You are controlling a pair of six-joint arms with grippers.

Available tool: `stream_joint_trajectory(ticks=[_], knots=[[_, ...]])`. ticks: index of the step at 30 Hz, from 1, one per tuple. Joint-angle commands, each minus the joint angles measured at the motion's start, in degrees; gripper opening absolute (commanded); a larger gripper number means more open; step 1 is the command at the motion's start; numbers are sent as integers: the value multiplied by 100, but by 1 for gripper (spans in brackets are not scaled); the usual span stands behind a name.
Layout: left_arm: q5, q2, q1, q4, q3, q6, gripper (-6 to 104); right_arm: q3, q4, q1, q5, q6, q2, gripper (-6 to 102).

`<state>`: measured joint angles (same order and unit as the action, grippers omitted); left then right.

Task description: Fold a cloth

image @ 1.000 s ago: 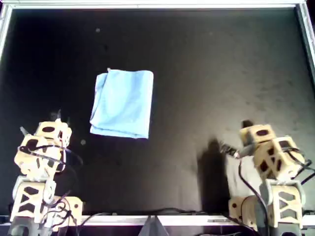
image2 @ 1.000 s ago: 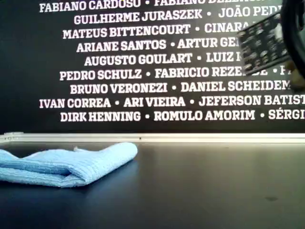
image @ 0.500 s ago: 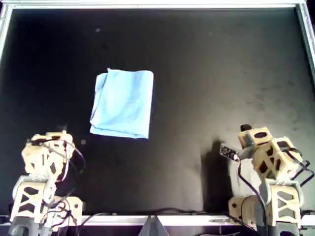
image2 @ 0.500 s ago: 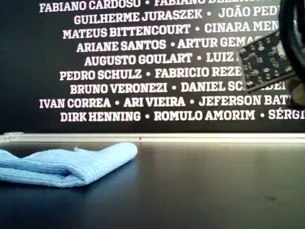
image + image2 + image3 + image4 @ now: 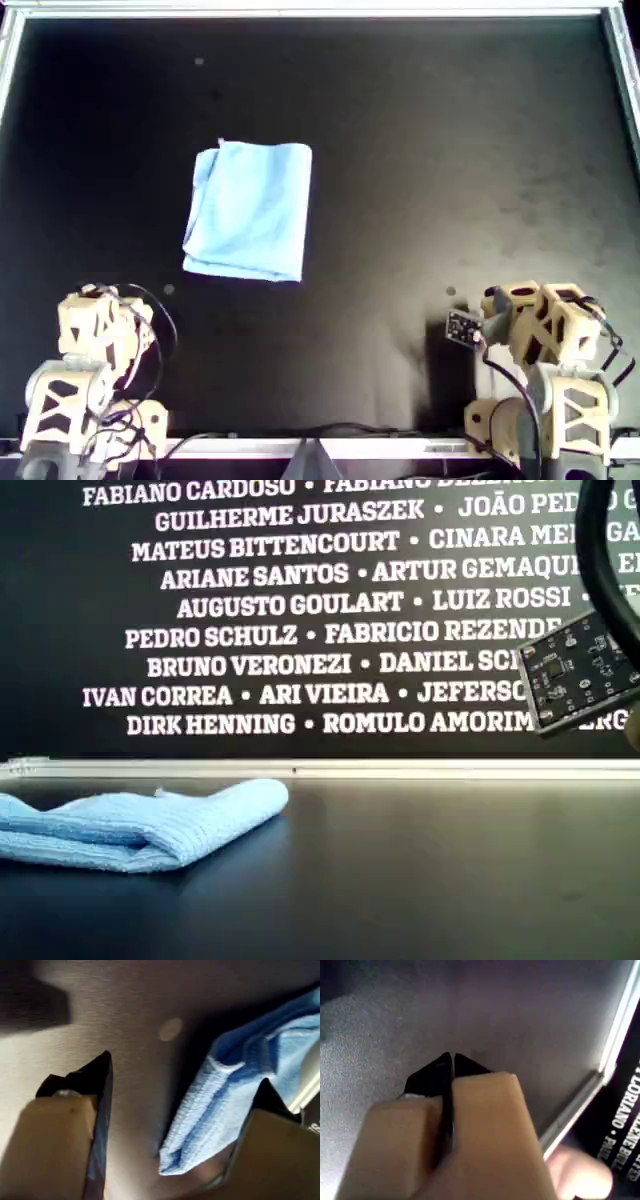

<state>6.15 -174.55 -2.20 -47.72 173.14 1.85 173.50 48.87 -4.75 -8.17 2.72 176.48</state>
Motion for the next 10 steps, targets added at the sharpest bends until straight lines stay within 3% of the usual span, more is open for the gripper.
stream_joint_trajectory(ticks=[1,10], knots=[[-9,-114,97,-26,-70,26,99,79,88,-44,-18,18,211,0],[-9,-35,114,-9,-70,-26,99,79,88,53,-26,9,193,0]])
